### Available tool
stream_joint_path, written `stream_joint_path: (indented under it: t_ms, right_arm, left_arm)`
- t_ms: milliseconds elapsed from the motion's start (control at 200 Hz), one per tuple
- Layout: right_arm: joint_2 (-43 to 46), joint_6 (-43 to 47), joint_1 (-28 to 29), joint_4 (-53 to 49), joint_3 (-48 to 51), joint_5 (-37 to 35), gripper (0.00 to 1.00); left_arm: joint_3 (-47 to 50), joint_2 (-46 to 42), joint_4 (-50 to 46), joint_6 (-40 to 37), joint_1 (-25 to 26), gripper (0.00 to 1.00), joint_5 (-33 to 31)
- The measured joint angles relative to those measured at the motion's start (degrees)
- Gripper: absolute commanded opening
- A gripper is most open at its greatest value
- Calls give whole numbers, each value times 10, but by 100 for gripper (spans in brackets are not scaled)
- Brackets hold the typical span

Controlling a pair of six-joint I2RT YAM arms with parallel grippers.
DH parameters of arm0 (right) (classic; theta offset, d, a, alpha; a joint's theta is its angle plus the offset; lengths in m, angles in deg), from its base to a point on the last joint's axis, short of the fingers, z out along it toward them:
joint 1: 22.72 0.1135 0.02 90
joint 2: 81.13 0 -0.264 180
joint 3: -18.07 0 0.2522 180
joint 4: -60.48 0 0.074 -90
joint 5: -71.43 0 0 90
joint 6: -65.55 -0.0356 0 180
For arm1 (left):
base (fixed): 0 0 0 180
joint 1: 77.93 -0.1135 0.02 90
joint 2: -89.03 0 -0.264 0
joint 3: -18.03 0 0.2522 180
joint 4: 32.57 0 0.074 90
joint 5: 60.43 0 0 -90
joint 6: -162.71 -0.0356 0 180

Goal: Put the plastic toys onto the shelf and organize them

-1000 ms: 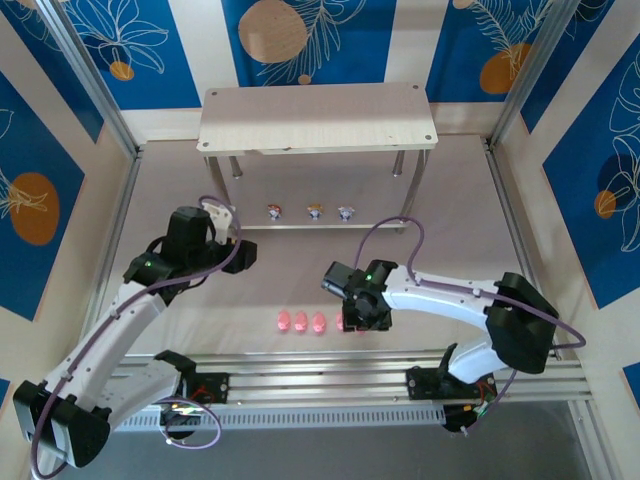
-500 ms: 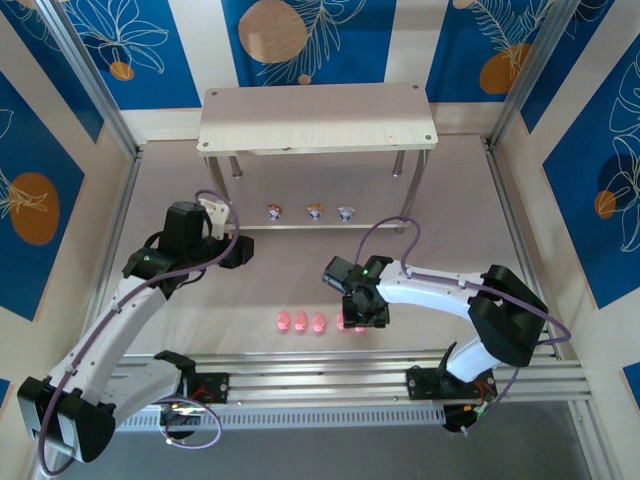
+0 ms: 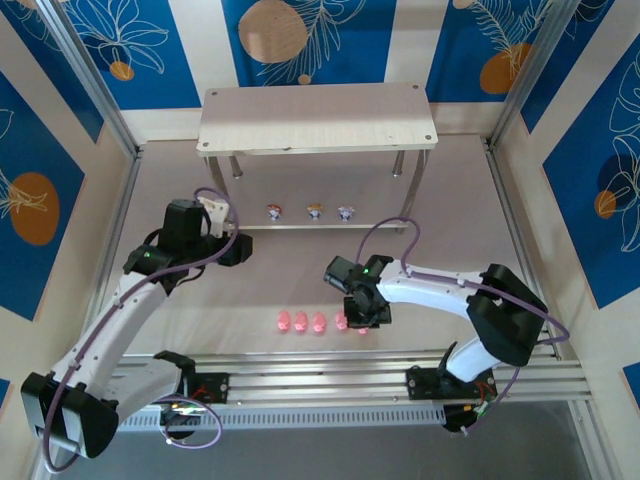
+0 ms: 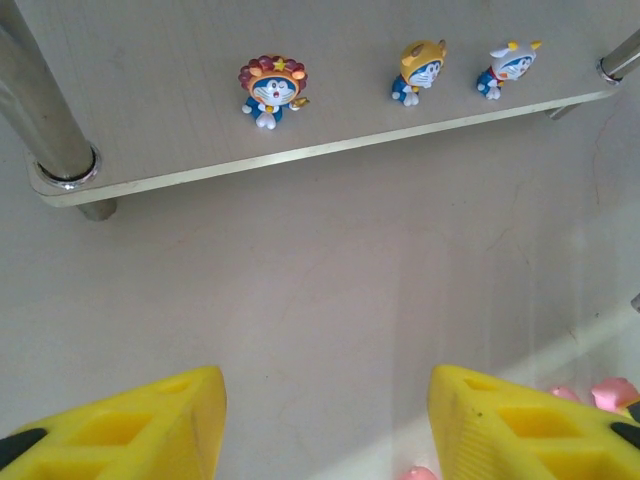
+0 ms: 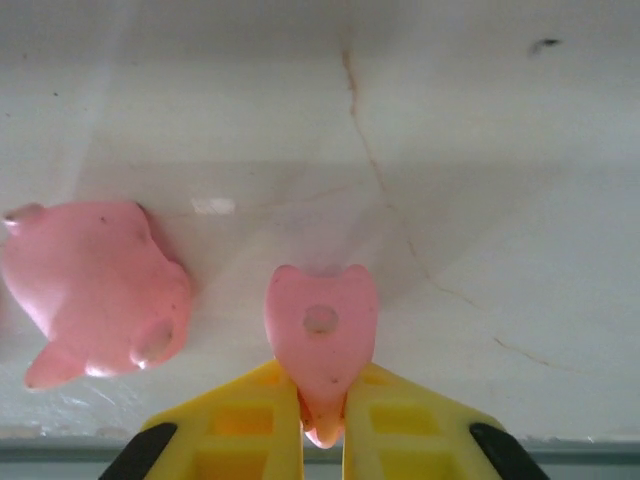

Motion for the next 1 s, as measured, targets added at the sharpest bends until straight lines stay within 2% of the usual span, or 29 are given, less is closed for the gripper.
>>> stream_joint_path:
  t_ms: [105, 185, 335, 490, 645, 790, 1000]
  right_arm:
    - [27, 9, 0, -53, -40, -16, 12]
    - [48, 21, 0, -115, -126, -42, 12]
    - [58, 88, -18, -217, -409, -110, 13]
    - [23, 191, -63, -287, -732, -188, 14]
    - [-53, 296, -118, -305, -947, -214, 15]
    - [-105, 351, -176, -294, -990, -195, 15]
    - [-122, 373, -241, -263, -918, -147, 14]
  left_arm:
    - [-13, 9, 0, -1, -3, 55, 7]
    - [-34, 18, -2, -1, -4, 55, 13]
    - [-88, 29, -17, -3, -5, 55, 18]
    - [-144, 29, -28, -12, -5, 56, 23]
    - [-178, 29, -43, -16, -5, 56, 25]
    - [-199, 29, -64, -21, -5, 56, 24]
    - [-208, 29, -88, -31, -10, 57, 24]
